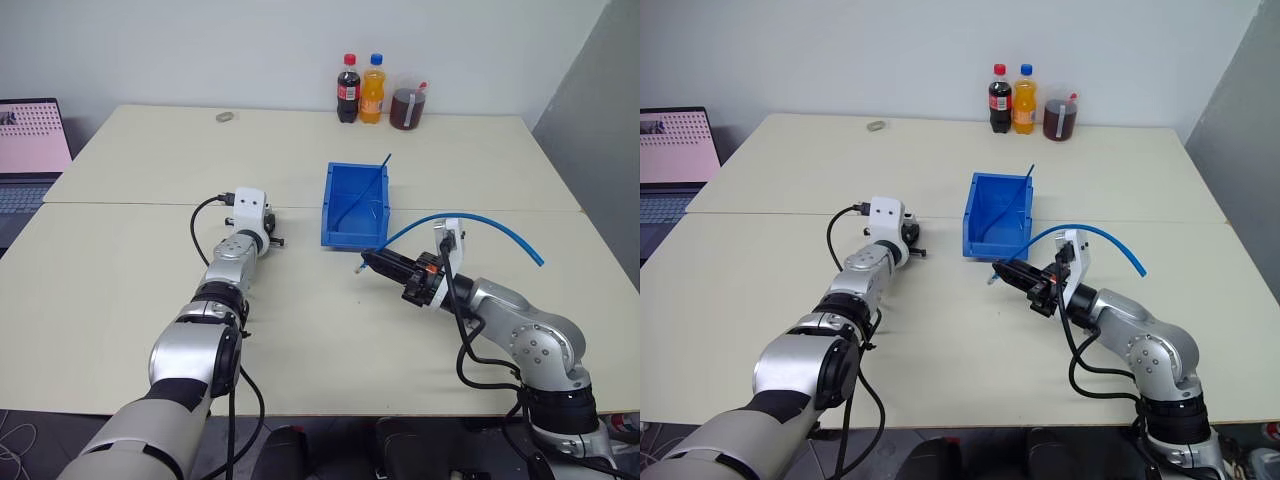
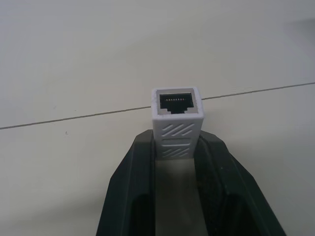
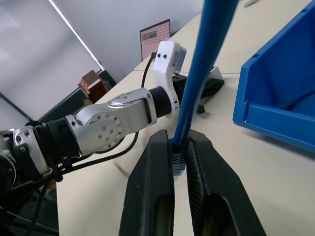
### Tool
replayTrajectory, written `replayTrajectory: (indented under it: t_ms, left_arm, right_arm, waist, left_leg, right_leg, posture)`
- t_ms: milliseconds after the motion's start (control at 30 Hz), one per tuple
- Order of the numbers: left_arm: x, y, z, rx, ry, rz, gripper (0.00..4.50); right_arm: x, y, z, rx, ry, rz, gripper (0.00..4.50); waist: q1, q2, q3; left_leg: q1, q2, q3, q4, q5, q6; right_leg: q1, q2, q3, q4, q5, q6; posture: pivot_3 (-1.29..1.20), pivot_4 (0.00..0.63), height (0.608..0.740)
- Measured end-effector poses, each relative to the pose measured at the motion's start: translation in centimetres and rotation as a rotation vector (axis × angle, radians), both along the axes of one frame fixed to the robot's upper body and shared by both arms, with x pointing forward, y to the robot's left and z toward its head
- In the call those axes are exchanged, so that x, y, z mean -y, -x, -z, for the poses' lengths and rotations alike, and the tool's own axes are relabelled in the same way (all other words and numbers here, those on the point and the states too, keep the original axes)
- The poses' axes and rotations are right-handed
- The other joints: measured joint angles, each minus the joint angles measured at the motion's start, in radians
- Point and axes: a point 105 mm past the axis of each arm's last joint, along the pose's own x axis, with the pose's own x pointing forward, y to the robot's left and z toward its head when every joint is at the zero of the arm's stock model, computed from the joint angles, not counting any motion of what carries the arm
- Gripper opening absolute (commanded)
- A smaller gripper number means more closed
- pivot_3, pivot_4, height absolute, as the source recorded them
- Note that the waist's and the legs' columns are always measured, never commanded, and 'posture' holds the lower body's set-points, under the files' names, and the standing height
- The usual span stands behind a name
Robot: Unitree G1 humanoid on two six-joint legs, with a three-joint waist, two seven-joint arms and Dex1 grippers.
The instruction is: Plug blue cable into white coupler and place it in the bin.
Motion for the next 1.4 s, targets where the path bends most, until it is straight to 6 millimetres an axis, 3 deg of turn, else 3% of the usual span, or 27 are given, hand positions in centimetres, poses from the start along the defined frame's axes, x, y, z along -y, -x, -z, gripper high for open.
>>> replayTrajectory:
  t_ms: [167, 300, 433, 600, 767, 1067, 1400]
  left_arm:
    - [0.4, 2.9, 0.5, 0.033, -0.041, 0.256, 0.77]
    - [1.7, 9.6, 1.4, -0.062, -0.069, 0.606, 0.77]
    - [3.3, 13.5, 0.3, -0.149, -0.104, 0.844, 0.77]
    - [4.2, 16.2, 0.6, -0.252, -0.210, 1.043, 0.77]
    - [5.4, 17.3, 2.3, -0.324, -0.306, 1.173, 0.77]
    - [6.1, 16.2, 2.2, -0.288, -0.396, 1.253, 0.77]
    - [6.1, 16.1, 2.2, -0.295, -0.410, 1.274, 0.77]
  right_arm:
    - [0.4, 0.8, 0.0, 0.026, 0.049, -0.007, 0.08]
    - [1.5, 2.3, 1.3, 0.010, 0.124, -0.017, 0.08]
    - [1.3, 3.1, 1.3, 0.025, 0.140, -0.043, 0.08]
    - [1.0, 4.0, 2.4, 0.023, 0.200, -0.086, 0.08]
    - [0.0, 4.3, 2.9, 0.098, 0.274, -0.145, 0.08]
    - [-3.5, 3.1, 2.6, 0.225, 0.270, -0.226, 0.07]
    - [-6.4, 1.7, 4.7, 0.279, 0.295, -0.282, 0.07]
  waist:
    - [0.001, 0.000, 0.000]
    - [-0.004, 0.000, -0.001]
    - [0.003, 0.001, -0.001]
    - [0.001, 0.001, -0.001]
    - [0.002, 0.001, -0.001]
    - [0.005, 0.000, -0.001]
    - [0.005, 0.000, -0.002]
  left_leg:
    - [0.000, 0.001, 0.000, 0.000, 0.000, 0.000]
    - [-0.002, 0.002, 0.000, 0.000, -0.001, -0.002]
    - [-0.001, 0.002, -0.002, 0.001, -0.001, -0.001]
    - [0.007, 0.001, 0.001, 0.001, 0.000, 0.000]
    - [0.007, 0.001, 0.001, 0.001, 0.000, 0.000]
    - [0.007, 0.001, 0.001, 0.001, 0.000, 0.000]
    - [0.007, 0.001, 0.001, 0.001, 0.000, 0.000]
  right_leg:
    - [0.000, -0.001, 0.001, 0.000, 0.000, 0.000]
    - [-0.002, -0.004, 0.004, 0.000, 0.000, -0.001]
    - [-0.001, 0.000, 0.003, 0.001, -0.002, 0.001]
    - [0.005, 0.000, 0.004, 0.000, -0.003, 0.004]
    - [0.004, 0.001, 0.004, 0.000, -0.004, 0.004]
    - [0.005, 0.001, 0.003, 0.000, -0.004, 0.004]
    - [0.005, 0.001, 0.003, 0.000, -0.003, 0.003]
  posture:
    - [0.00, 0.150, 0.740]
    - [0.00, 0.150, 0.740]
    - [0.00, 0.150, 0.740]
    - [0.00, 0.150, 0.740]
    - [0.00, 0.150, 0.740]
    - [0.00, 0.150, 0.740]
    - [0.00, 0.150, 0.740]
